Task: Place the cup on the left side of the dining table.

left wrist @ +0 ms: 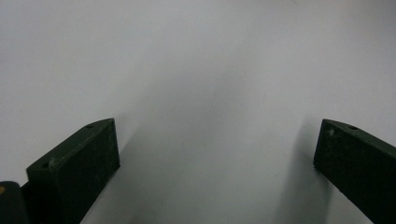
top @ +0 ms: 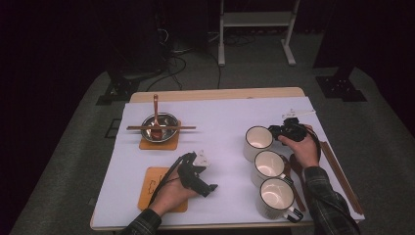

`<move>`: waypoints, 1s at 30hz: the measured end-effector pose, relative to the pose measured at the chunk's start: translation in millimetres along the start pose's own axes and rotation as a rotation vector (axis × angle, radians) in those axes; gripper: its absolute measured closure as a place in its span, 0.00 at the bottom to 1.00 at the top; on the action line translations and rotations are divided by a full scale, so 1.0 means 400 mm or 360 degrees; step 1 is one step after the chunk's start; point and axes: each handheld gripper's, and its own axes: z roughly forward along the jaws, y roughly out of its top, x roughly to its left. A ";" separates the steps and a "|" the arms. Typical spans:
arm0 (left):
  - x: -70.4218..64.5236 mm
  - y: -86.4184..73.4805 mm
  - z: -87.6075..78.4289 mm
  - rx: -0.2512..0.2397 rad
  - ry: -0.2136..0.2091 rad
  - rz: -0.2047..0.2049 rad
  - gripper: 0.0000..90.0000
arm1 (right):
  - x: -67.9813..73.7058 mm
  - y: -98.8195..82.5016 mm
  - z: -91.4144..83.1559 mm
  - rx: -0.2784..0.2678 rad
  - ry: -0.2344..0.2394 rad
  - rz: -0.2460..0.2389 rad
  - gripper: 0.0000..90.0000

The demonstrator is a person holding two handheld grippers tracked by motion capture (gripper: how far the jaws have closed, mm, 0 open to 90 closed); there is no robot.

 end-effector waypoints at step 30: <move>-0.001 0.000 0.000 -0.0002 -0.0001 -0.0010 0.00 | 0.025 0.037 0.028 -0.0003 -0.0048 0.0006 0.93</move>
